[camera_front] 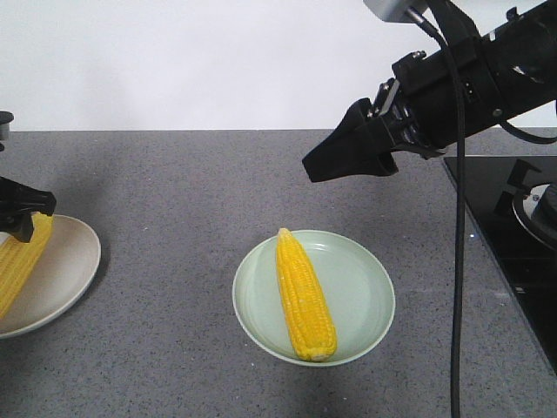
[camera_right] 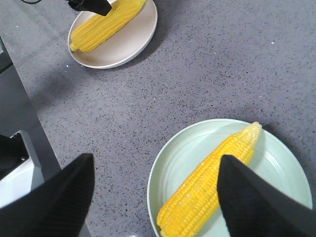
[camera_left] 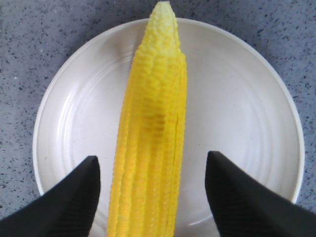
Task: Distribute corn equally
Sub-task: 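Lay the cob on the beige plate and open the left gripper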
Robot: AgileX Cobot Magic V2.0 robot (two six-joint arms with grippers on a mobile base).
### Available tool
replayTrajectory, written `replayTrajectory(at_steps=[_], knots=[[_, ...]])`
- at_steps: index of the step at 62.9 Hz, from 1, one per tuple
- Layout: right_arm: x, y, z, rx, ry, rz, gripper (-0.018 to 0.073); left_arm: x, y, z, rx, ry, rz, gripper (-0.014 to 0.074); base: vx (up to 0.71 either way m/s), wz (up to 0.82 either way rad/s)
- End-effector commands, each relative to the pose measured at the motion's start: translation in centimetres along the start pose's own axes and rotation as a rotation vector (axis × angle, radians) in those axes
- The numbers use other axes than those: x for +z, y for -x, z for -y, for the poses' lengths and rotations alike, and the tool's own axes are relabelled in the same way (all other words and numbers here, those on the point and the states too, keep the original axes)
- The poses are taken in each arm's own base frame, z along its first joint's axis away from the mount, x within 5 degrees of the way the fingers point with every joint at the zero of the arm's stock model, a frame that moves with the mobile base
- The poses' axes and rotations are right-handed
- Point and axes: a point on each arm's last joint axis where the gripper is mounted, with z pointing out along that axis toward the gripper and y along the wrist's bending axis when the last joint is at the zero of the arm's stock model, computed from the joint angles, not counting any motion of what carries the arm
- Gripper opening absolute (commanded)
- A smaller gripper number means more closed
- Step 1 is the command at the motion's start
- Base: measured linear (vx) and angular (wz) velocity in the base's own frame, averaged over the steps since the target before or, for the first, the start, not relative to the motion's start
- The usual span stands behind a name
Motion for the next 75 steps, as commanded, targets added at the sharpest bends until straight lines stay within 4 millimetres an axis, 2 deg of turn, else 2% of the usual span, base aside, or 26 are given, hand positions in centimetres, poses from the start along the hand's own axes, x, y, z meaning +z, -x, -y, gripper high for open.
replayTrajectory(at_steps=[1, 11, 20, 32, 44, 50, 54, 67, 75], knots=[[-1.7, 0.8, -1.5, -0.061, 0.012, 0.069, 0.0430, -2.0, 0.2, -0.2, -0.015, -0.003, 0.076, 0.0426, 0.00, 0.00], [-2.2, 0.9, -1.8, -0.084, -0.015, 0.097, 0.0211, -1.9, -0.2, -0.1, 0.031, -0.003, 0.035, 0.0325, 0.00, 0.00], [-3.7, 1.1, -2.3, -0.134, -0.112, 0.154, -0.0017, -2.2, -0.7, 0.0, 0.073, -0.012, -0.011, 0.0173, 0.00, 0.00], [-6.6, 0.7, -4.1, -0.201, -0.224, 0.212, -0.0010, -4.0, -1.2, 0.8, 0.077, -0.122, 0.055, -0.0005, 0.00, 0.00], [-9.2, -0.8, -5.7, -0.245, -0.358, 0.260, -0.0007, -6.4, -2.8, 1.8, 0.061, -0.259, 0.247, -0.0008, 0.00, 0.00], [-9.9, -2.4, -6.1, -0.245, -0.430, 0.283, -0.0006, -7.0, -4.8, 2.1, 0.056, -0.308, 0.338, -0.0008, 0.00, 0.00], [-9.7, -4.0, -6.1, -0.223, -0.464, 0.293, -0.0006, -7.4, -6.4, 2.2, 0.071, -0.325, 0.395, -0.0008, 0.00, 0.00], [-8.1, -10.6, -6.2, -0.155, -0.546, 0.355, -0.0006, -5.6, -13.0, 2.2, 0.133, -0.304, 0.567, -0.0008, 0.00, 0.00], [-6.6, -14.7, -5.9, -0.105, -0.584, 0.403, -0.0006, -3.7, -16.6, 2.1, 0.073, -0.298, 0.645, -0.0008, 0.00, 0.00]])
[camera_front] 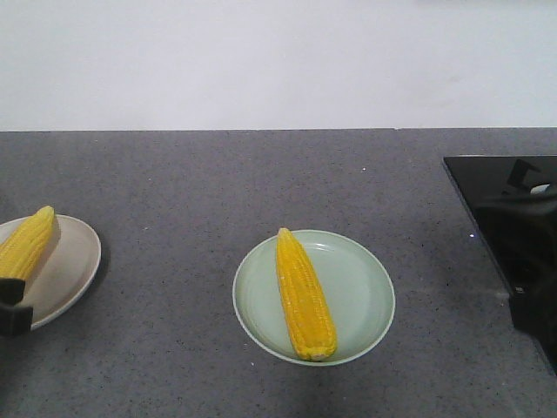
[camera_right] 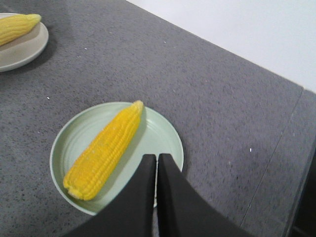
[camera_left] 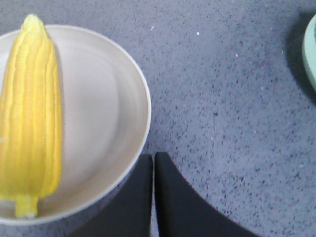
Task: Distribute corn equally
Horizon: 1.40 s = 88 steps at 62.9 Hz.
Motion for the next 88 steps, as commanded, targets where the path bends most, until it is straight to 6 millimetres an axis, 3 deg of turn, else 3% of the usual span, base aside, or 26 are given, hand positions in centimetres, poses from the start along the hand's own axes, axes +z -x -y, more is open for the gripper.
replayTrajectory(at_steps=[1, 9, 19, 88], knots=[[-0.5, -1.6, 0.0, 0.030, -0.082, 0.127, -0.0006, -0.7, -1.4, 0.2, -0.042, 0.022, 0.164, -0.0008, 0.00, 0.00], [-0.2, -5.0, -0.7, 0.042, -0.098, 0.119, -0.0006, -0.9, -3.7, 0.3, -0.080, 0.030, 0.222, -0.0008, 0.00, 0.00], [-0.5, -6.9, -1.3, 0.050, -0.091, 0.113, -0.0006, -1.7, -3.8, 0.4, -0.079, 0.038, 0.289, -0.0008, 0.00, 0.00], [-0.6, -7.1, -2.0, 0.111, -0.023, 0.102, -0.0006, -1.9, -4.1, 0.6, -0.071, 0.028, 0.276, -0.0006, 0.00, 0.00]])
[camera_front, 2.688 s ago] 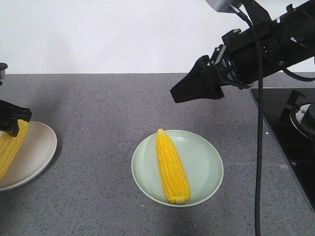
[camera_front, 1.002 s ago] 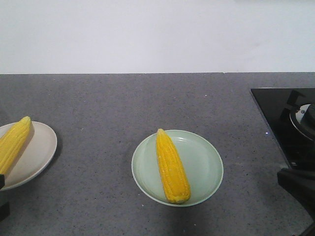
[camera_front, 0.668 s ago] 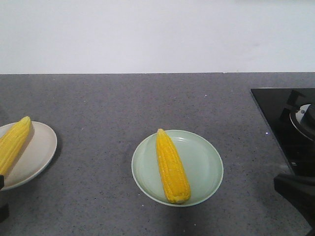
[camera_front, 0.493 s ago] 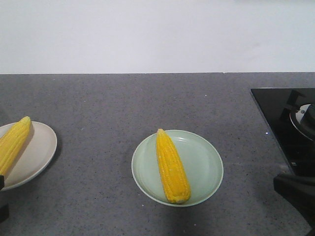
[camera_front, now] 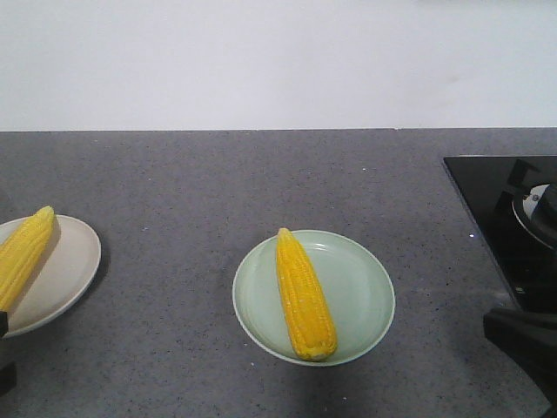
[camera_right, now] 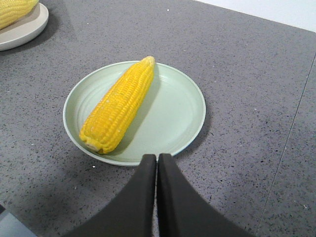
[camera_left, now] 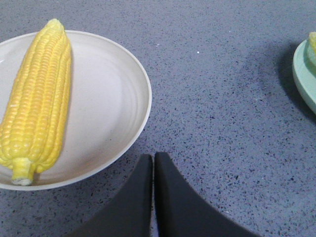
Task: Distribute corn equally
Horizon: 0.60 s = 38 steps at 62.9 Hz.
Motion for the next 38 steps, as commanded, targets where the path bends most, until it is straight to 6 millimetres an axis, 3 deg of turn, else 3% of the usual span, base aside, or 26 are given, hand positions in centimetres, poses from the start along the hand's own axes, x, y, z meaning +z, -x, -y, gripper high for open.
replayTrajectory(at_steps=[1, 12, 24, 38], knots=[[-0.4, 1.2, 0.2, 0.008, -0.020, 0.075, -0.0006, -0.4, 1.3, 0.0, -0.005, 0.009, 0.079, -0.0006, 0.00, 0.00], [-0.4, 1.2, 0.2, 0.007, -0.021, 0.074, -0.0006, -0.6, 0.7, -0.5, 0.072, 0.068, 0.061, -0.0006, 0.00, 0.00], [-0.4, 1.2, 0.2, 0.007, -0.020, 0.074, -0.0006, -1.1, -0.5, -1.1, -0.037, 0.131, 0.164, -0.0006, 0.00, 0.00], [-0.4, 1.2, 0.2, 0.007, -0.020, 0.074, -0.0006, -1.0, -3.9, -1.7, -0.065, 0.171, 0.335, -0.0006, 0.00, 0.00]])
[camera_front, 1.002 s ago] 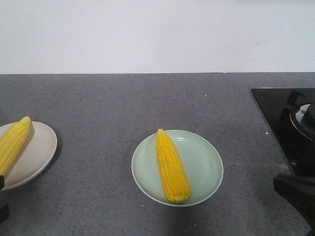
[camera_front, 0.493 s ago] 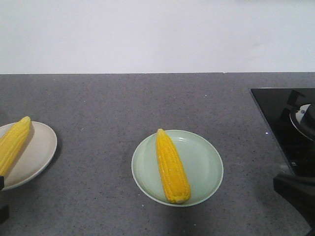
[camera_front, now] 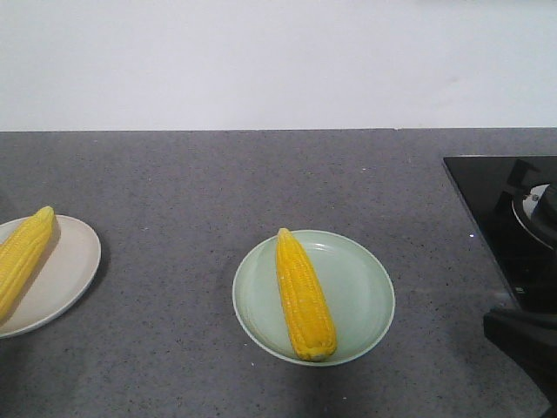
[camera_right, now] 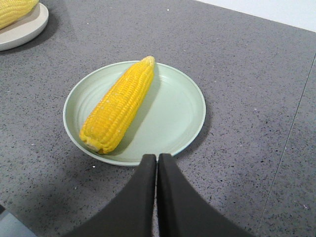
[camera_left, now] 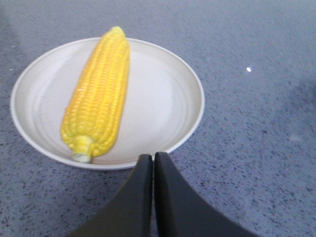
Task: Distribute corn equally
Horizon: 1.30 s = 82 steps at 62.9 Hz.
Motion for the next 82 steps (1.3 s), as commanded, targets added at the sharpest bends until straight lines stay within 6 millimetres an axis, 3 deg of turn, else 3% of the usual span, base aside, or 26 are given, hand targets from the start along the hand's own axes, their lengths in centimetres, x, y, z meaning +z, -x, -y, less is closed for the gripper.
replayTrajectory(at_steps=[1, 24, 39, 82], knots=[[-0.4, 1.2, 0.2, 0.007, -0.021, 0.074, -0.0006, -0.4, 0.3, -0.2, -0.012, 0.004, 0.170, -0.0006, 0.00, 0.00], [-0.4, 1.2, 0.2, 0.006, -0.021, 0.074, -0.0006, -1.2, -4.7, -0.8, 0.013, -0.002, 0.257, -0.0006, 0.00, 0.00], [-0.4, 1.2, 0.2, 0.006, -0.020, 0.074, -0.0006, -2.5, -4.3, -0.7, 0.067, -0.004, 0.410, -0.0006, 0.00, 0.00], [-0.4, 1.1, 0.1, 0.005, -0.018, 0.070, -0.0006, -2.4, -4.2, -0.7, 0.062, -0.005, 0.410, -0.0006, 0.00, 0.00]])
